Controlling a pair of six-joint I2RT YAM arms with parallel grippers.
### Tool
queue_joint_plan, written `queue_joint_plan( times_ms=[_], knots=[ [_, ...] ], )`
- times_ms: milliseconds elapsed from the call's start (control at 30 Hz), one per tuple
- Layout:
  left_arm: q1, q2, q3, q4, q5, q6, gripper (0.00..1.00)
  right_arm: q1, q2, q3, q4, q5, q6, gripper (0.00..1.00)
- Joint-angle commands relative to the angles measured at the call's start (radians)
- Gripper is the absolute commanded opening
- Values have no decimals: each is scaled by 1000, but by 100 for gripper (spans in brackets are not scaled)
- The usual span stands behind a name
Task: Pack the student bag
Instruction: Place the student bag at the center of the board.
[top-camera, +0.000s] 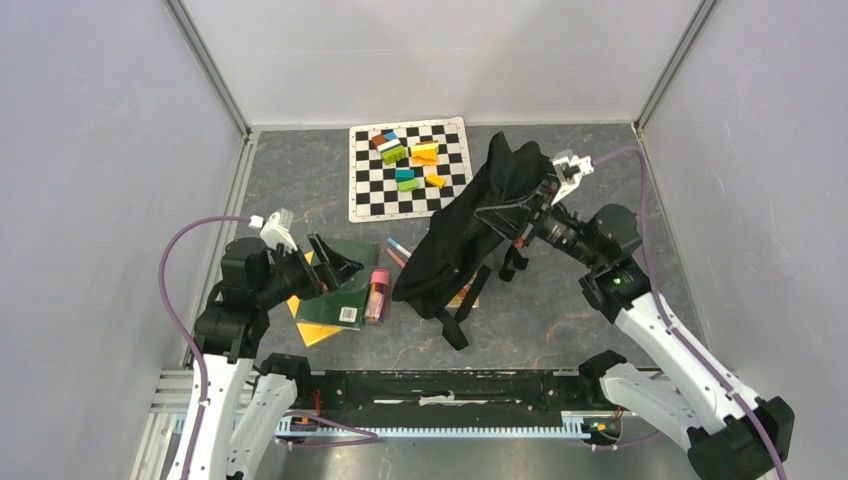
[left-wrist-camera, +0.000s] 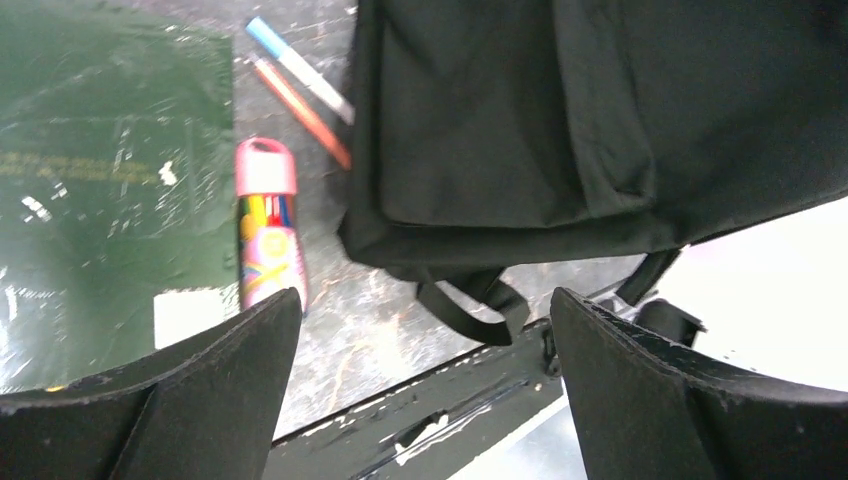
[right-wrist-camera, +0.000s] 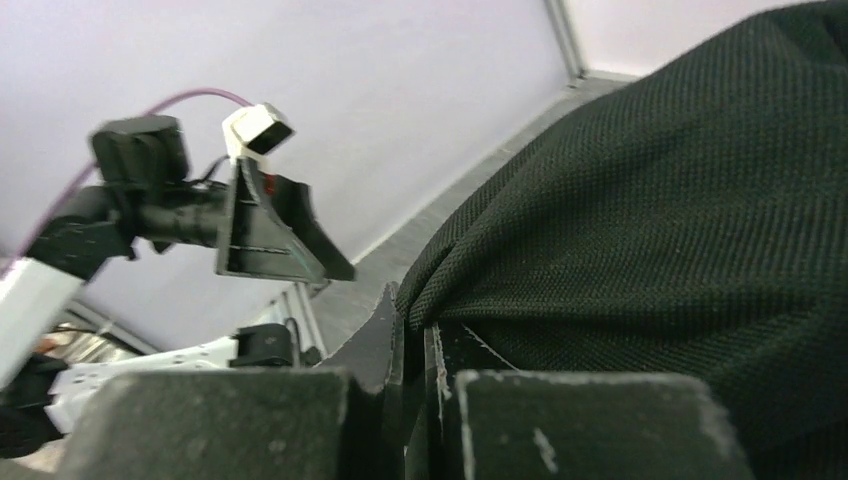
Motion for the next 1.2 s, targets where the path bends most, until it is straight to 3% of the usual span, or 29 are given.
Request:
queue_joint_plan(
  times_ms=[0, 167, 267, 367, 500, 667, 933, 1000, 1167],
  knots=[
    [0, -18, 16, -105, -75, 103, 100, -2, -84, -108, -225, 221, -155, 0],
    [0, -7, -9, -106, -84, 112, 100, -1, -172, -190, -467, 459, -218, 29],
    [0, 2, -28, -90, -97, 128, 100, -2, -204, -199, -576, 553, -253, 59],
    [0, 10, -14, -82, -123, 161, 100, -1, -228, -152, -716, 750, -278, 84],
    [0, -4, -20, -68, -142, 156, 100, -2, -298, -94, -838, 959, -288, 98],
    [0, -9, -28, -62, -159, 137, 100, -3, -369, -36, -887, 1115, -342, 98],
    [-8, 18, -70, 24, -95, 58, 100, -3, -298, -20, -921, 1155, -357, 98],
    [-19, 24, -85, 57, -89, 32, 100, -2, -284, -43, -892, 1088, -355, 98],
    [-115, 68, -149, 195, -114, -61, 100, -1, -195, -157, -761, 748, -339, 98]
  ],
)
